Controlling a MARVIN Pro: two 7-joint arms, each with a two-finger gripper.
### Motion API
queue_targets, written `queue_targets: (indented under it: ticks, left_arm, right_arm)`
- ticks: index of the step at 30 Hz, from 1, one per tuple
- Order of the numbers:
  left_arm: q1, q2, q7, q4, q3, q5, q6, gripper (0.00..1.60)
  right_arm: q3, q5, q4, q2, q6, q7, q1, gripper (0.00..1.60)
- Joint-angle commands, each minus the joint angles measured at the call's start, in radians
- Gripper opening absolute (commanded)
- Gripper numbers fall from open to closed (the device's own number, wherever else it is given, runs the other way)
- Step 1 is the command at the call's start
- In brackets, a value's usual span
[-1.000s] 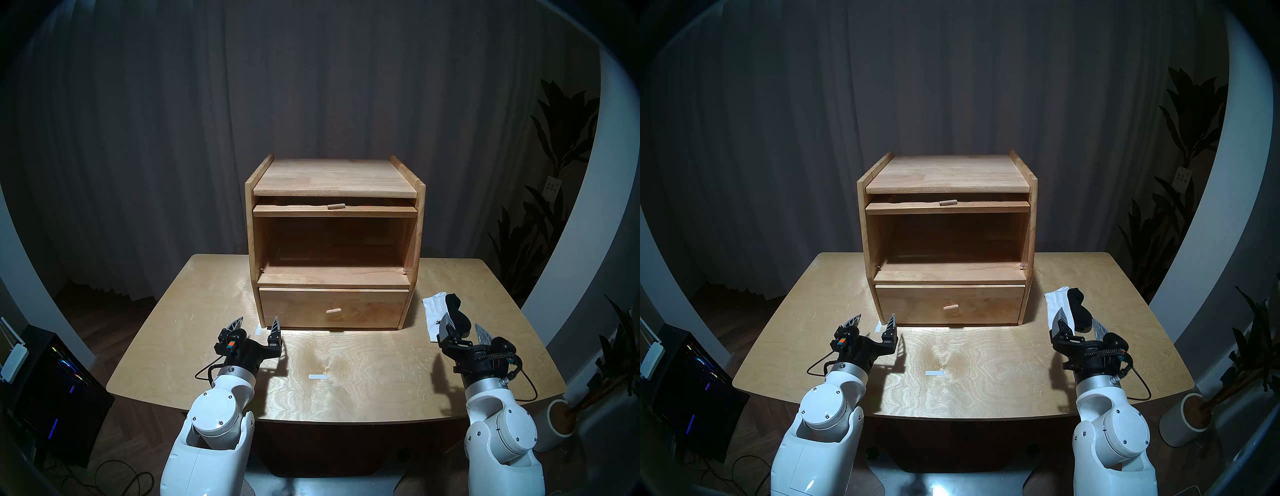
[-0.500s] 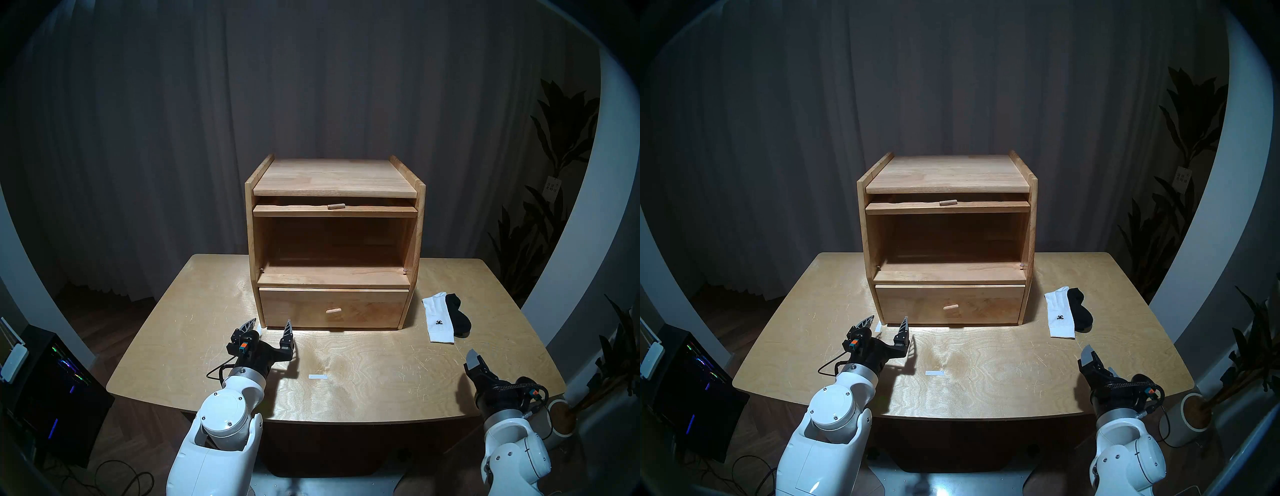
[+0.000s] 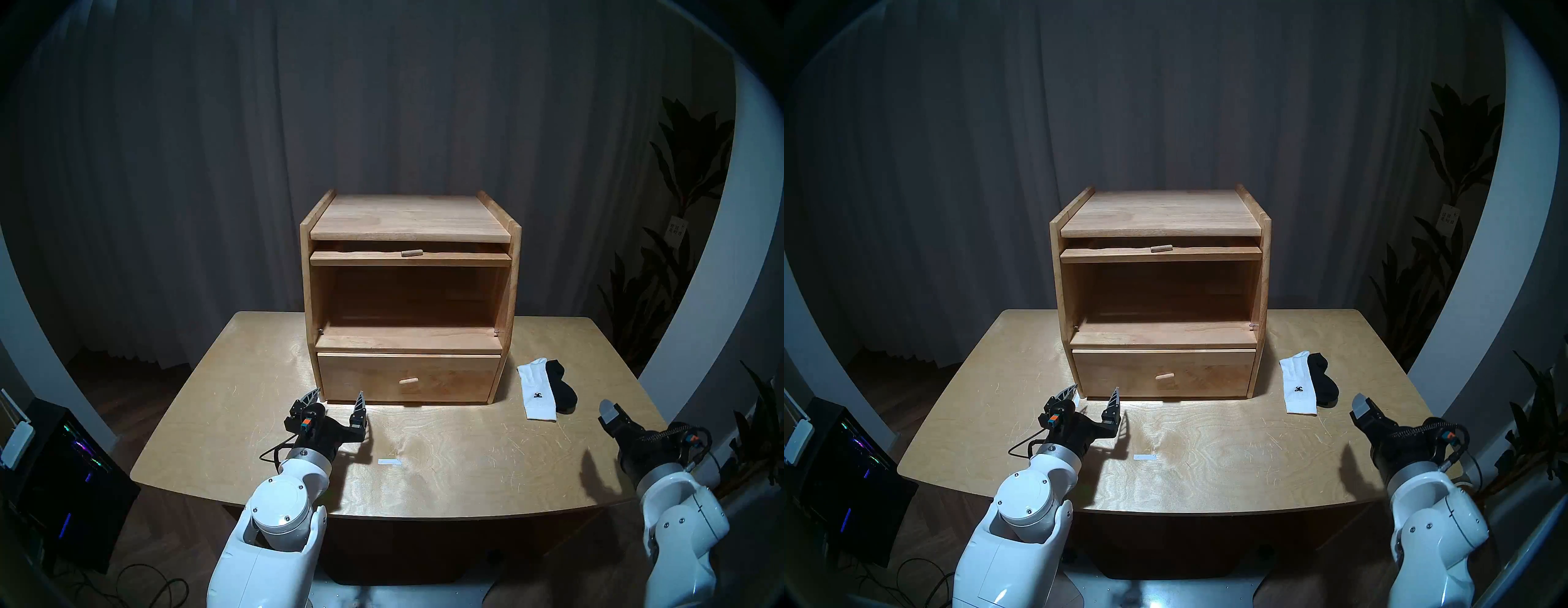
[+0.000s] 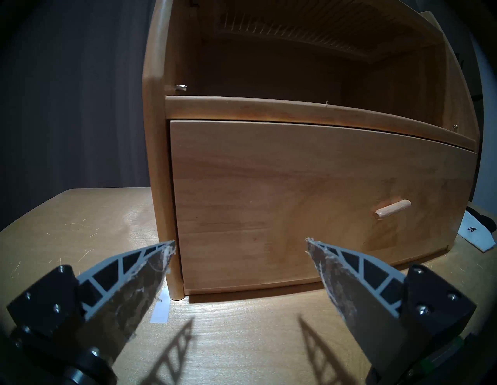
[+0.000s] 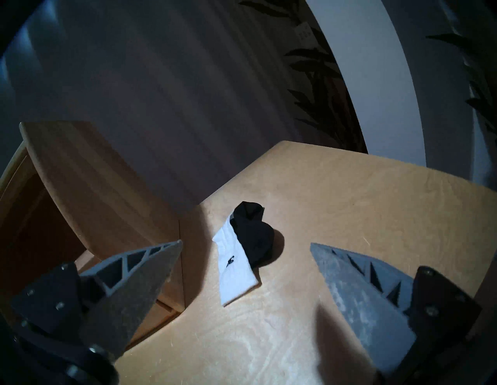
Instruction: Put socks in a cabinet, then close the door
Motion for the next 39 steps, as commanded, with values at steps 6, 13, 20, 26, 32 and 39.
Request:
queue_targets:
  ticks: [6, 13, 20, 26, 32, 39]
  left_arm:
    - [0.005, -0.008, 0.036, -0.036, -0.011, 0.016, -0.002, 1.6]
    - [0.006, -0.014, 0.059, -0.041, -0.011, 0.031, 0.001, 1.6]
    - [0.003, -0.021, 0.082, -0.042, -0.005, 0.049, 0.006, 1.6]
    - [-0.003, -0.021, 0.107, -0.043, 0.002, 0.066, 0.012, 1.6]
    - [-0.01, -0.017, 0.126, -0.039, 0.018, 0.08, 0.021, 1.6]
    - [-0.018, -0.012, 0.152, -0.032, 0.039, 0.087, 0.039, 1.6]
  right_arm:
    - [-0.013, 0.031, 0.108, 0.162, 0.201, 0.025, 0.161, 1.6]
    - [-0.025, 0.066, 0.21, 0.24, 0.282, 0.053, 0.236, 1.6]
    - [-0.043, 0.127, 0.385, 0.329, 0.319, 0.09, 0.324, 1.6]
    - [-0.09, 0.179, 0.51, 0.383, 0.327, 0.127, 0.387, 1.6]
    - [-0.128, 0.222, 0.588, 0.424, 0.307, 0.178, 0.435, 1.6]
    - [-0.167, 0.257, 0.694, 0.456, 0.256, 0.202, 0.51, 1.6]
